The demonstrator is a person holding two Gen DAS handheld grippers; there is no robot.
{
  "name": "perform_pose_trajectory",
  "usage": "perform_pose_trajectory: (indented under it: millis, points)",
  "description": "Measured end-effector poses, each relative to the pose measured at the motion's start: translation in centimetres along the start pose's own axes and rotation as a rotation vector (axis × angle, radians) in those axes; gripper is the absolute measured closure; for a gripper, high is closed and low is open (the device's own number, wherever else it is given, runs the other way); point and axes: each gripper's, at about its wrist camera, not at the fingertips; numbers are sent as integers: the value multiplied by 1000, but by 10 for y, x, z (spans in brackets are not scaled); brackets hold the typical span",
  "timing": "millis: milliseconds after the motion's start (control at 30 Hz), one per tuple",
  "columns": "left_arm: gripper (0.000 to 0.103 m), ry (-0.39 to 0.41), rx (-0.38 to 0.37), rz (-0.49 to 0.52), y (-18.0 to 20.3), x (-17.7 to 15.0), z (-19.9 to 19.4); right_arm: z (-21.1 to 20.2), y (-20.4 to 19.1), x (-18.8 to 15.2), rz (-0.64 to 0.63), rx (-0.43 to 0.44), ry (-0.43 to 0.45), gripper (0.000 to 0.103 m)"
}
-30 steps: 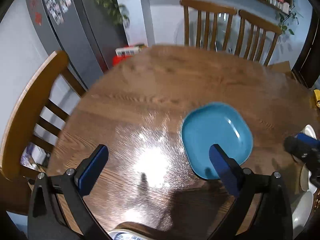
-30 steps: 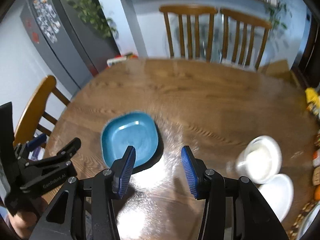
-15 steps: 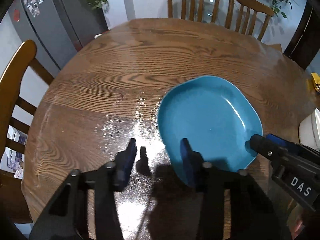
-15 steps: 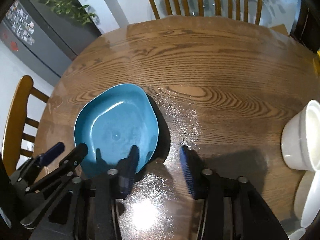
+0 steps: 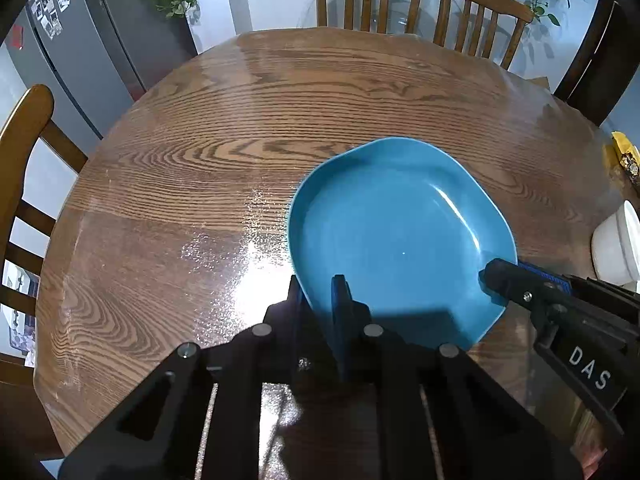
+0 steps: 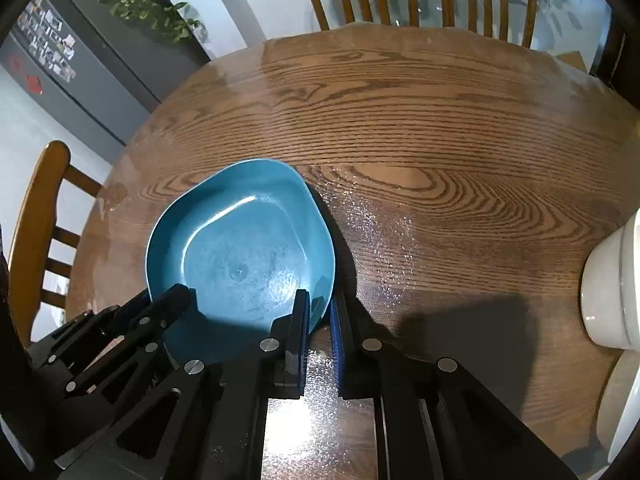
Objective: Organize plates and bowls
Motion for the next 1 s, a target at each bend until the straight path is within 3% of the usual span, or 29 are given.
perform_pose_trajectory:
  millis: [367, 667, 1000]
  points:
    - [92, 150, -17, 14, -10, -19, -73, -64, -17, -23, 15, 96, 128, 92]
    - [93, 279, -25, 38, -16, -66, -143, -117, -34, -68, 0, 164, 211, 92]
    - [93, 365, -12, 49, -13, -111, -188, -161, -40, -132, -31, 229, 258, 92]
Point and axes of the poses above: each gripper's, at about its wrist camera, not at the fingertips, and z roughly the way its jaws point, y to its right, x to its top, and after that the axes turned 15 degrees about -z, right-handed
